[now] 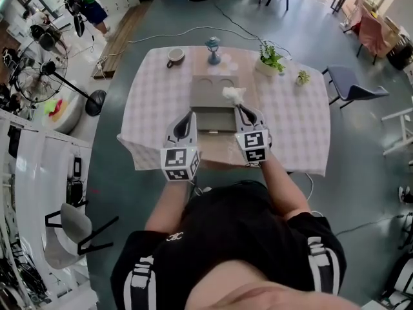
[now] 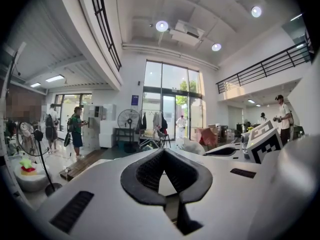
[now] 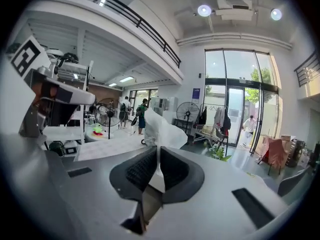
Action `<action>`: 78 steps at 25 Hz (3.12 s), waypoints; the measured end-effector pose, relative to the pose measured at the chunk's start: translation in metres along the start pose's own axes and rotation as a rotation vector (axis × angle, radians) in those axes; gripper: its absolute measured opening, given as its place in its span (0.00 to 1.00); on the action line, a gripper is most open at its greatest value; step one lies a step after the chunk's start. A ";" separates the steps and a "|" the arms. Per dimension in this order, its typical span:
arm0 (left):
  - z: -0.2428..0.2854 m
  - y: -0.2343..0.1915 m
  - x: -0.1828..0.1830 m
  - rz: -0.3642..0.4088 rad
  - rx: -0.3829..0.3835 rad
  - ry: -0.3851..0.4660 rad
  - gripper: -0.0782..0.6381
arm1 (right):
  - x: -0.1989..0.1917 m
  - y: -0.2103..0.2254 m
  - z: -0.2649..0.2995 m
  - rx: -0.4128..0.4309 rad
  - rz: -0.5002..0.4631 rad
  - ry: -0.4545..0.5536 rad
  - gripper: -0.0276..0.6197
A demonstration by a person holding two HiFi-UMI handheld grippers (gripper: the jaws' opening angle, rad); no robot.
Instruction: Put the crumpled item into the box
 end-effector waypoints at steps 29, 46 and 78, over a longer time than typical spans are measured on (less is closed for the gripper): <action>-0.026 -0.048 -0.010 -0.025 0.109 -0.019 0.09 | -0.139 -0.060 0.089 0.217 -0.157 -0.418 0.08; -0.021 -0.031 -0.009 -0.031 0.109 -0.021 0.09 | -0.161 -0.063 0.082 0.342 0.012 -0.511 0.24; 0.034 0.053 0.023 0.001 0.008 0.037 0.09 | 0.065 0.117 -0.078 -0.163 0.138 0.349 0.05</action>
Point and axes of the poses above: the fingertips, and each gripper's own axes: z forward along the fingers, y to its right, x out of its top, the point moved 3 cm from there along -z, backward along the fingers, and after that the axes turned 2 degrees about -z, right-handed, at the moved point
